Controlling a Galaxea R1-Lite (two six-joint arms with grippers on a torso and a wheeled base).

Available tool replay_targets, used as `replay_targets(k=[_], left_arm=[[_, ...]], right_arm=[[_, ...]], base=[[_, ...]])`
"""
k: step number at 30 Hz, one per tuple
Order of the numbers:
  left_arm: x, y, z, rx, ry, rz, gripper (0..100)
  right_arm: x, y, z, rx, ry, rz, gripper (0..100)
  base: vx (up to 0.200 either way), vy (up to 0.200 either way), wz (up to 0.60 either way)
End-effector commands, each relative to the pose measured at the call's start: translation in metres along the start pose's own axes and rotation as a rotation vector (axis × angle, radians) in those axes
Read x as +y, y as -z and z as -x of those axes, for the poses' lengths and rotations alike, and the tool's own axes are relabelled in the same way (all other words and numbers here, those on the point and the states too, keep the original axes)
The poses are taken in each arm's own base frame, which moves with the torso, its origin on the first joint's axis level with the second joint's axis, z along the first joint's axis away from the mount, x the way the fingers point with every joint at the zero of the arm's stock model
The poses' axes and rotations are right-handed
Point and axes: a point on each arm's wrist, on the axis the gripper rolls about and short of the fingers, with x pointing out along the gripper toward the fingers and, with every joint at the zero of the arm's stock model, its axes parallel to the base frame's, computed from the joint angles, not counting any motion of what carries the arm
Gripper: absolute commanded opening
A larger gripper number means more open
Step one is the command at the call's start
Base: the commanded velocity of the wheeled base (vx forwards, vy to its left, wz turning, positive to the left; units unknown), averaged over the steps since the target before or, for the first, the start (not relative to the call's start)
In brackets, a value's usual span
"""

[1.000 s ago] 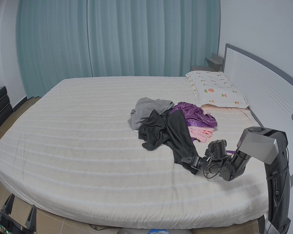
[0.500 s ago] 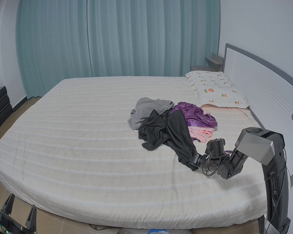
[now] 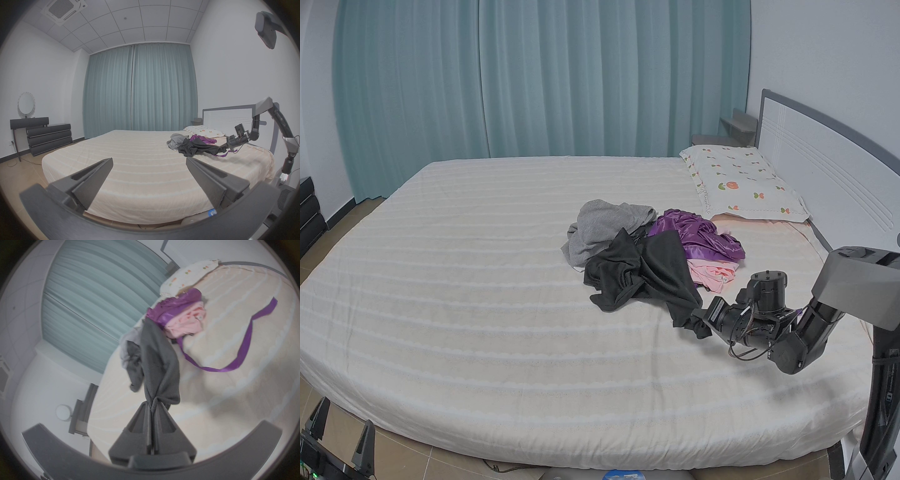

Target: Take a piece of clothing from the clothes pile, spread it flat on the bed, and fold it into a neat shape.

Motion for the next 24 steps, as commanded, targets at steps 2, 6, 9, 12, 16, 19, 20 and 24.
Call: replay_targets(k=[2, 6, 9, 12, 16, 19, 20, 24], left_arm=[[0.0, 0.005, 0.0, 0.002, 0.0, -0.002, 100], [0.0, 0.005, 0.0, 0.0, 0.007, -0.019, 100], [0.0, 0.005, 0.0, 0.0, 0.007, -0.024, 100], [0.0, 0.005, 0.0, -0.001, 0.005, -0.024, 100], [0.0, 0.005, 0.0, -0.003, 0.005, -0.032, 100], [0.0, 0.005, 0.0, -0.004, 0.004, -0.022, 100], [0.0, 0.004, 0.0, -0.011, -0.001, -0.018, 100], [0.001, -0.101, 0.013, -0.291, 0.034, 0.209, 100]], right_arm=[[0.046, -0.01, 0.06, -0.087, -0.191, 0.025, 0], [0.071, -0.014, 0.093, -0.135, -0.294, 0.054, 0], [0.089, -0.017, 0.113, -0.166, -0.36, 0.081, 0], [0.106, -0.023, 0.134, -0.205, -0.424, 0.098, 0], [0.117, -0.025, 0.151, -0.23, -0.472, 0.111, 0], [0.118, -0.025, 0.153, -0.23, -0.478, 0.112, 0], [0.119, -0.025, 0.153, -0.233, -0.477, 0.112, 0], [0.118, -0.026, 0.148, -0.23, -0.472, 0.111, 0]], base=[[0.0, 0.0, 0.0], [0.0, 0.0, 0.0], [0.0, 0.0, 0.0], [0.0, 0.0, 0.0], [0.0, 0.0, 0.0], [0.0, 0.0, 0.0], [0.0, 0.0, 0.0], [0.0, 0.0, 0.0]])
